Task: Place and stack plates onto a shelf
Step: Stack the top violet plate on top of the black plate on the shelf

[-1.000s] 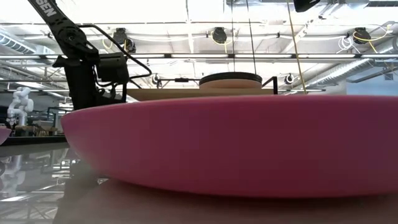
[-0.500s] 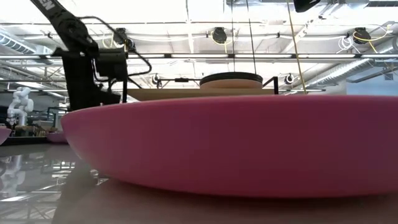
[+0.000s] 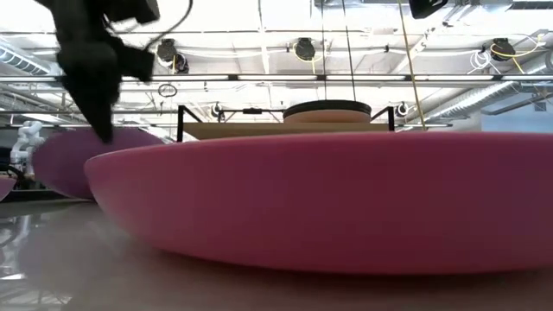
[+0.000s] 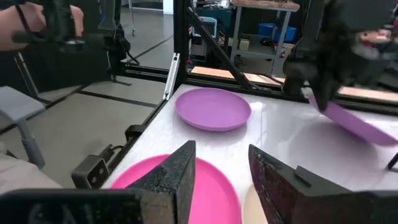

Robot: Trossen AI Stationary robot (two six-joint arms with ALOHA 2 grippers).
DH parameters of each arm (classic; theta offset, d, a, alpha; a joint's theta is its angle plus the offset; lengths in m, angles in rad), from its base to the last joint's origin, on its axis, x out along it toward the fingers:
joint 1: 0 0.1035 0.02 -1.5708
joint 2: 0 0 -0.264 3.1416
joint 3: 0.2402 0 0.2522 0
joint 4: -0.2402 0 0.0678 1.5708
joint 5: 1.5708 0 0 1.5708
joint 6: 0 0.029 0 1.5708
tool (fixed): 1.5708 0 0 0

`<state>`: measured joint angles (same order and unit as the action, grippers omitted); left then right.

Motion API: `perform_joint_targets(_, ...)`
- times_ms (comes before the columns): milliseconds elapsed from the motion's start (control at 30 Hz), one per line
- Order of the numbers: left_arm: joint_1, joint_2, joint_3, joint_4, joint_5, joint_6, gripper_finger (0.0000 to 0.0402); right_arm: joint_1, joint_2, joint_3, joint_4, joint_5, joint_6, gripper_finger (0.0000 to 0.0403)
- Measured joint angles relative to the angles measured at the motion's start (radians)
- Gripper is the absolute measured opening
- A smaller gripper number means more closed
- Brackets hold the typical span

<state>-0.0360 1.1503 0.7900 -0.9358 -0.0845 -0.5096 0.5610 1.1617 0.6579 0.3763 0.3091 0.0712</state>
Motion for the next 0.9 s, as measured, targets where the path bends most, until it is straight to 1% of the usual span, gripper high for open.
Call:
perform_joint_targets(100,-0.100,-0.019,0.053,-0.053,0.025,-0.056,0.0010,0.013,-0.019,0.000,0.001,-0.027,0.003,0.0130)
perform_joint_targets(267,-0.242,-0.026,0.171,-0.068,0.010,-0.102,0.0010,0.046,-0.073,-0.001,-0.007,-0.026,-0.006,0.0130)
perform_joint_targets(367,-0.316,-0.026,0.253,-0.045,-0.027,-0.098,0.0010,0.072,-0.104,-0.001,-0.011,-0.026,-0.014,0.0130)
perform_joint_targets(433,-0.356,-0.024,0.307,-0.019,-0.079,-0.047,0.0010,0.088,-0.119,-0.001,-0.010,-0.026,-0.030,0.0130)
perform_joint_targets(533,-0.400,-0.024,0.377,0.094,-0.158,0.142,0.0010,0.112,-0.133,-0.001,-0.009,-0.026,-0.053,0.0130)
perform_joint_targets(633,-0.385,-0.019,0.431,0.202,-0.246,0.344,0.0010,0.127,-0.140,-0.001,0.010,-0.025,-0.081,0.0130)
perform_joint_targets(700,-0.339,0.003,0.453,0.298,-0.275,0.544,0.0010,0.137,-0.140,-0.001,0.039,-0.032,-0.109,0.0130)
perform_joint_targets(767,-0.281,0.025,0.454,0.395,-0.281,0.774,0.0010,0.145,-0.140,-0.001,0.073,-0.068,-0.147,0.0130)
perform_joint_targets(800,-0.247,0.039,0.456,0.453,-0.276,0.864,0.0010,0.148,-0.140,-0.001,0.092,-0.089,-0.164,0.0130)
perform_joint_targets(867,-0.157,0.077,0.475,0.565,-0.244,0.987,0.0010,0.154,-0.140,-0.001,0.127,-0.109,-0.187,0.0130)
perform_joint_targets(900,-0.110,0.097,0.487,0.588,-0.221,1.022,0.0010,0.157,-0.140,0.000,0.140,-0.114,-0.195,0.0130)
